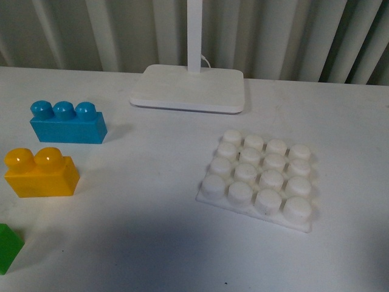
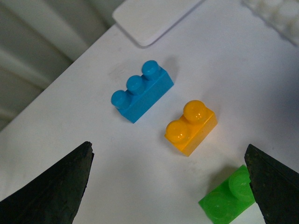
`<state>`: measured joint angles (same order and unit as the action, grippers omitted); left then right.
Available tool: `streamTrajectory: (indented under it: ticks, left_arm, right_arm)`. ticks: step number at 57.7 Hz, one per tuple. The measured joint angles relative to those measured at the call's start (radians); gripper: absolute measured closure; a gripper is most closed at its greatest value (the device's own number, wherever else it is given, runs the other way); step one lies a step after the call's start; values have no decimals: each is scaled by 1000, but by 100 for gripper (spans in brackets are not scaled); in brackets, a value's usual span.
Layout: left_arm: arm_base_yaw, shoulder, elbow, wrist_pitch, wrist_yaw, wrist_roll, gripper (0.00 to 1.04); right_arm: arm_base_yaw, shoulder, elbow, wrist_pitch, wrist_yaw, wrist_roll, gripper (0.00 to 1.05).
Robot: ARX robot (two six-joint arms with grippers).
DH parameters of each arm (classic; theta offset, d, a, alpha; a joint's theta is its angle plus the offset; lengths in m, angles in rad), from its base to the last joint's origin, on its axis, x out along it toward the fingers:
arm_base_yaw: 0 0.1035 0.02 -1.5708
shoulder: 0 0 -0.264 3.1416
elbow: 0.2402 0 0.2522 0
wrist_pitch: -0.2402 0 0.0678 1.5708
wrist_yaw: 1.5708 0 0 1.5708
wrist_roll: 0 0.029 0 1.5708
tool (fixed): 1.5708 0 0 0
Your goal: Insert yellow block into base center
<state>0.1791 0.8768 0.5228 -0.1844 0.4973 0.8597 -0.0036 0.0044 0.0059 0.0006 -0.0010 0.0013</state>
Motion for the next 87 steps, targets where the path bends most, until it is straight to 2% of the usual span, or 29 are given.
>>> streamTrajectory:
  ticks: [7,11,23,34,53,87]
  left_arm:
    - [-70,195,214,-229,-48,362,6]
    - [-104,291,315,-373,-72,508,6]
    - [-157,481,504,-610,-97,635,6]
    - [-176,614,623,-621,-182,639,6]
    - [-228,763,702,-638,-241,624,6]
    - [-248,908,739,-607,-280,589,6]
  right_arm:
    - [0,0,0,0,0,0,9]
    - [0,0,0,0,0,0,9]
    - [0,0,0,0,0,0,9]
    - [0,0,0,0,0,0,9]
    - [0,0,0,0,0,0,9]
    - [0,0,0,0,0,0,9]
